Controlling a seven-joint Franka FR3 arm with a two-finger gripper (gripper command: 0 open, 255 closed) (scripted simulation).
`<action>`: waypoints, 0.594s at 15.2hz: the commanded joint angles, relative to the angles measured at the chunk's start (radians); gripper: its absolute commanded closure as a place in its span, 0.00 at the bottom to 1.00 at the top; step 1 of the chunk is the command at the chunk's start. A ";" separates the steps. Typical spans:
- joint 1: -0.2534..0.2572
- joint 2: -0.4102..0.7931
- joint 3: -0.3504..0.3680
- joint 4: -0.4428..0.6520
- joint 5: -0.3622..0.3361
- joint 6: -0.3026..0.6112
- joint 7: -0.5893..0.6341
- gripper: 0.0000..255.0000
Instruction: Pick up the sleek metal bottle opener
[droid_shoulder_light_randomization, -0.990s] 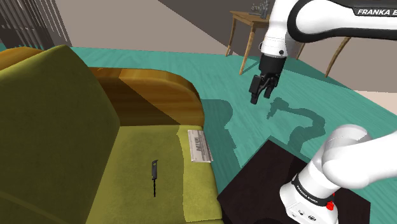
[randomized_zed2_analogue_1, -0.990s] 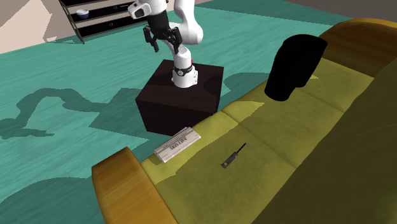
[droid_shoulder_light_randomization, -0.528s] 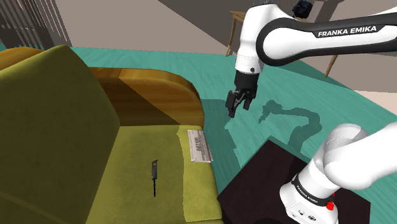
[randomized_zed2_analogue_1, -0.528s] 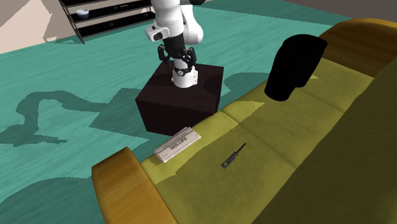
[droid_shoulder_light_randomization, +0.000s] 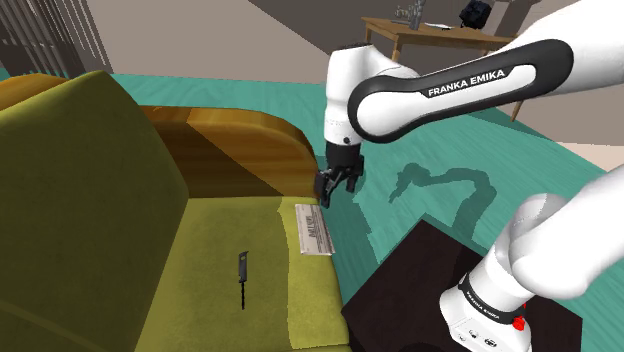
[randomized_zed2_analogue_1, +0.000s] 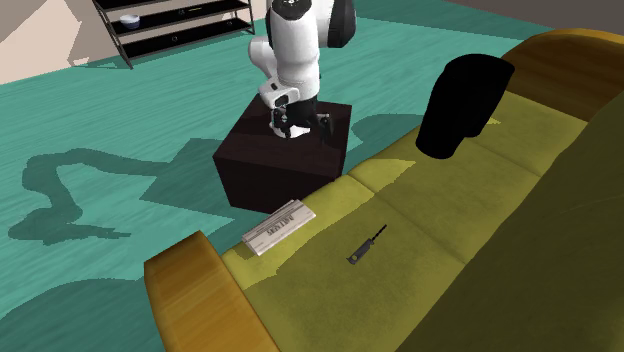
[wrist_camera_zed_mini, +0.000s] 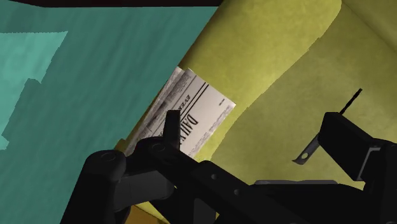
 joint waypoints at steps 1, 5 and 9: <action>0.007 0.076 0.030 0.028 -0.014 0.046 0.036 0.00; 0.023 0.231 0.079 0.103 -0.065 0.114 0.114 0.00; 0.050 0.393 0.109 0.198 -0.138 0.162 0.200 0.00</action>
